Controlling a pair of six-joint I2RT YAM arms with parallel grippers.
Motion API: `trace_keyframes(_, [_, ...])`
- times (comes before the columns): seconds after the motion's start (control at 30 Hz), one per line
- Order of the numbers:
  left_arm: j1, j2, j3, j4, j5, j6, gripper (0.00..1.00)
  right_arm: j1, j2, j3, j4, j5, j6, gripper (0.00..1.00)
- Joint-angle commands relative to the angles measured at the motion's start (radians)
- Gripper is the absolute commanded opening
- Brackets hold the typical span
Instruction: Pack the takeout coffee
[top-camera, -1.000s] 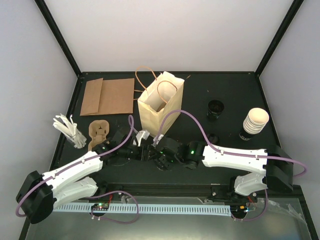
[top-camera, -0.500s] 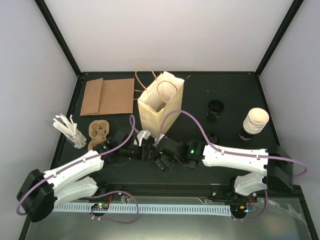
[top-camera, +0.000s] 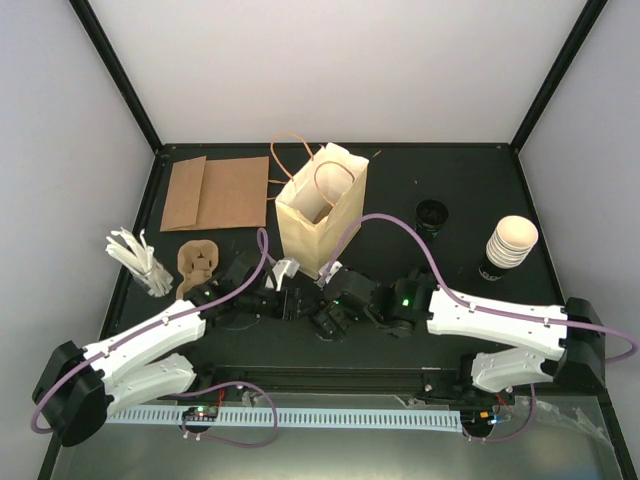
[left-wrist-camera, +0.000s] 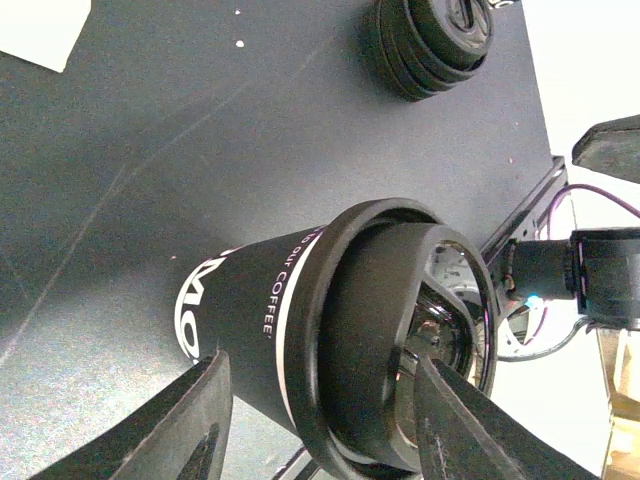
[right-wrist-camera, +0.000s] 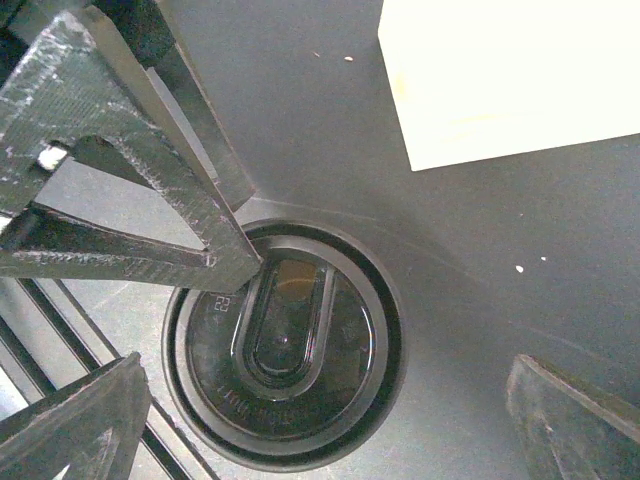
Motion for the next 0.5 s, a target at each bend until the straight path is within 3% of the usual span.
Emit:
trace_keyframes(0.0, [-0.002, -0.021, 0.066, -0.022, 0.005, 0.008, 0.54, 0.003, -0.039, -0.022, -0.010, 0.003, 0.028, 1.00])
trace_keyframes(0.2, [-0.004, -0.045, 0.099, -0.047, 0.006, 0.009, 0.61, -0.008, -0.070, -0.041, -0.007, -0.013, 0.043, 1.00])
trace_keyframes(0.47, [-0.001, -0.113, 0.131, -0.107, -0.051, 0.005, 0.62, -0.010, -0.049, -0.020, -0.056, -0.034, 0.040, 1.00])
